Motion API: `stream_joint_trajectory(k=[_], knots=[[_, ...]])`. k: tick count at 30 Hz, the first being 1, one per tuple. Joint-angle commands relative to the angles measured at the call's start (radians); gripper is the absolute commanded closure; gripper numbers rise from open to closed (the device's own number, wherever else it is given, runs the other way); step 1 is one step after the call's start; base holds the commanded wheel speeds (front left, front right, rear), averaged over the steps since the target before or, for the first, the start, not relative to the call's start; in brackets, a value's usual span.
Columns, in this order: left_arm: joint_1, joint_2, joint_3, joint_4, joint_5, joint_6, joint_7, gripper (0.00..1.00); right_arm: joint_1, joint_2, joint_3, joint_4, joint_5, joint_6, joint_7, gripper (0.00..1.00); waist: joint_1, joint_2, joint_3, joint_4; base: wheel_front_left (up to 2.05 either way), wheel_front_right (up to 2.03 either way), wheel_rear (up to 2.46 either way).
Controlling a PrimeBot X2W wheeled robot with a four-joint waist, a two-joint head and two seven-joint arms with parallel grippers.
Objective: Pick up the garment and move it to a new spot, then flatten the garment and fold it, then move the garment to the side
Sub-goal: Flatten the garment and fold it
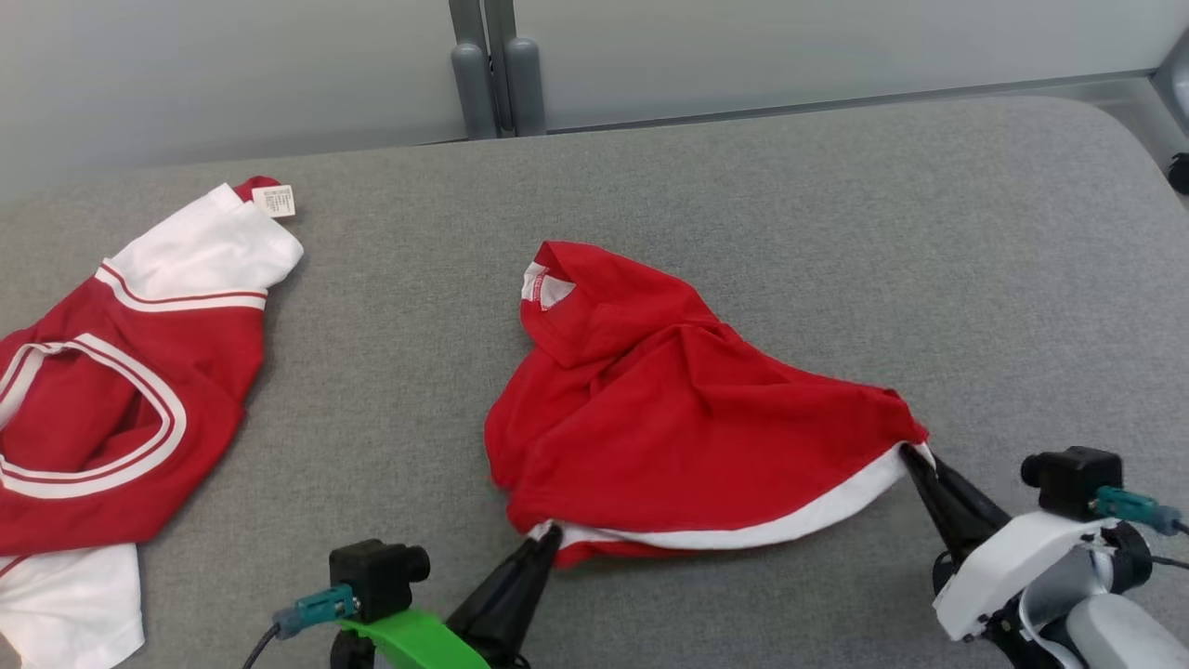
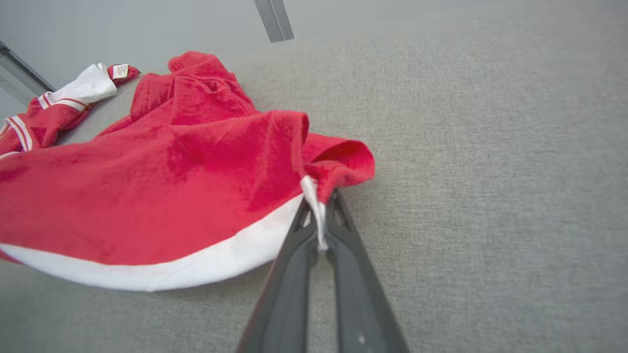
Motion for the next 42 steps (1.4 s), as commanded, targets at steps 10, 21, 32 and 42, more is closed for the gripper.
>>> stream_joint_trajectory(k=[10,21,32,42], knots=[[0.059,0.223,-0.024,-0.646,-0.262,0.000,0.121,1.00,0.179,-0.203,-0.188,-0.586,0.364,0.000,0.099,1.00,0.0000,-0.0001,0.026,-0.036,0.00,0.00,0.00],[-0.257,0.233,0.008,-0.791,-0.378,0.013,0.302,1.00,0.190,-0.322,-0.557,-0.916,0.678,0.000,0.145,1.00,0.0000,-0.0001,0.197,-0.019,0.00,0.00,0.00],[-1.025,0.093,0.112,-0.144,-0.226,0.123,0.394,1.00,-0.652,-0.212,-0.373,-0.338,0.583,-0.001,0.307,1.00,0.0000,-0.0001,0.424,-0.081,0.00,0.00,0.00],[-1.398,0.007,0.052,0.402,0.056,0.053,0.093,1.00,-1.204,0.147,-0.351,0.211,0.184,-0.001,0.144,1.00,0.0000,-0.0001,0.484,-0.145,0.00,0.00,0.00]])
